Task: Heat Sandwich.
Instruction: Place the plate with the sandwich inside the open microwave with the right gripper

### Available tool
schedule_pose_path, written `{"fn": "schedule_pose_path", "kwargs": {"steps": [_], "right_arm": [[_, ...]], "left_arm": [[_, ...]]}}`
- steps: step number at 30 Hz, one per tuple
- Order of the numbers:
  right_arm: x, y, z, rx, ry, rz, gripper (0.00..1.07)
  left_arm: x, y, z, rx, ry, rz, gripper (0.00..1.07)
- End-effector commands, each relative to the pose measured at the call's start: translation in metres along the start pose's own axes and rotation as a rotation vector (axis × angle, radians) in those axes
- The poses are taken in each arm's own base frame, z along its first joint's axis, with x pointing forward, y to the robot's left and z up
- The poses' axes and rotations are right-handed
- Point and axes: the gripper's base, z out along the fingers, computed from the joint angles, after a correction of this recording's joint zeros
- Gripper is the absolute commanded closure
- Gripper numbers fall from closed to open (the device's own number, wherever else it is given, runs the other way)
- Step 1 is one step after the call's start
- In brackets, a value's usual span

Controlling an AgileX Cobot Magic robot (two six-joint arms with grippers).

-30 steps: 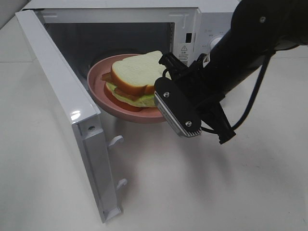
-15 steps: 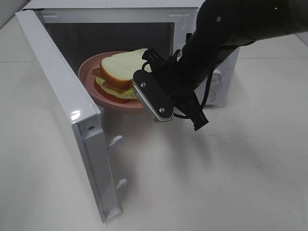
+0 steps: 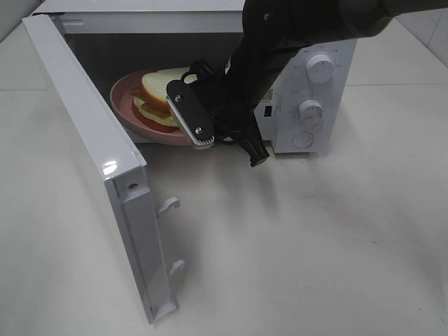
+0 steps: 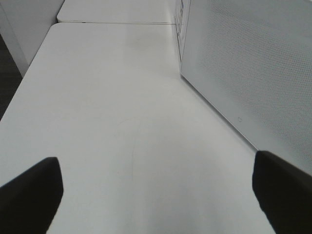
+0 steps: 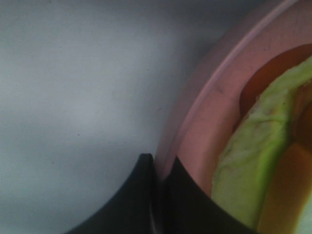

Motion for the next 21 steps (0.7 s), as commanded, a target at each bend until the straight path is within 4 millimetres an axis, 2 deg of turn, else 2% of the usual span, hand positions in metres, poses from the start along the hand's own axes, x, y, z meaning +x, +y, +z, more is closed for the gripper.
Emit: {"fn": "schedule_pose_path", "kwargs": {"steps": [1, 5, 21], "right_arm": [[-0.001, -0.012, -0.002, 0.027, 0.008, 0.016, 1.07], [-0.001, -0.022, 0.005, 0.028, 0.008, 0.041, 1.07], [0.002, -0.044, 0.02, 0.041, 0.033, 0.109, 1.05]], "left_arm": [[0.001, 0.0, -0.003, -0.001, -0.028, -0.005, 0.05], [0.001, 0.0, -0.003, -0.001, -0.028, -0.005, 0.05], [0.001, 0.0, -0.003, -0.001, -0.028, -0.005, 0.05]]}}
